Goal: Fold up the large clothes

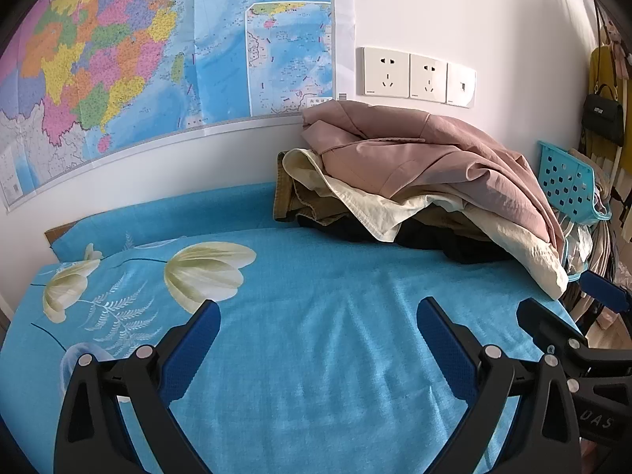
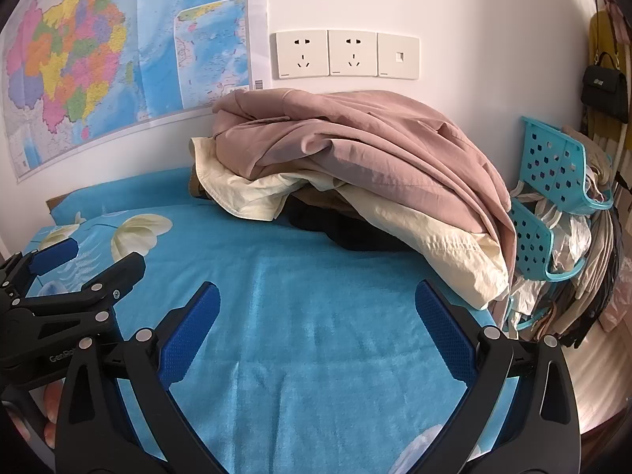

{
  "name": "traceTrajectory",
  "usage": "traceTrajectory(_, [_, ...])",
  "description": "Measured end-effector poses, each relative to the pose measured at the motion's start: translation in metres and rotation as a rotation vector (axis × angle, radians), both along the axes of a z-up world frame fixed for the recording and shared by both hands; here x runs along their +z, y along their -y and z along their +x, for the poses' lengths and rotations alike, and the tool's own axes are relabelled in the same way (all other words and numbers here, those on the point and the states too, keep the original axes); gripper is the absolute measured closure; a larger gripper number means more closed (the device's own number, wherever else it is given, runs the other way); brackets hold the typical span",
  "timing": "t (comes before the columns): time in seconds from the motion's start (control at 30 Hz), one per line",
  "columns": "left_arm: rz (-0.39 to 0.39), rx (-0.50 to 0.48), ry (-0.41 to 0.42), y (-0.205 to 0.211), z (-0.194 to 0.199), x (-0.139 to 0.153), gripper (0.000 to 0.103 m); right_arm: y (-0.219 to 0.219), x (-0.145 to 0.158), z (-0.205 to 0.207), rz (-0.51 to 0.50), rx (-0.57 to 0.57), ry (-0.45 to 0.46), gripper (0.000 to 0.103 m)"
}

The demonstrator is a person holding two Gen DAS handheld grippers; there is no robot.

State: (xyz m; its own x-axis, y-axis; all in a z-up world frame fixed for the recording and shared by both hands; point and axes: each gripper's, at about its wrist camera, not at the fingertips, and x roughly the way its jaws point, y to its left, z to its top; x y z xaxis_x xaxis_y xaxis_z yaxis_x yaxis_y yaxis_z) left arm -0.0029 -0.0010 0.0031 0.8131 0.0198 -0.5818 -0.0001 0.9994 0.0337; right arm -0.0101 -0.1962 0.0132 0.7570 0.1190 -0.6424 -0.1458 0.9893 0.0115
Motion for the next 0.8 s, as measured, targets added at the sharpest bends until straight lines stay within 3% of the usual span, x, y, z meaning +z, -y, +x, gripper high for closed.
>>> traceTrajectory(0.8, [-0.012, 0.007, -0.021, 0.0001, 0.0089, -0.0051, 0.006, -0.0029, -0.0031, 0.0049, -0.036, 0.008, 0.001, 0.005])
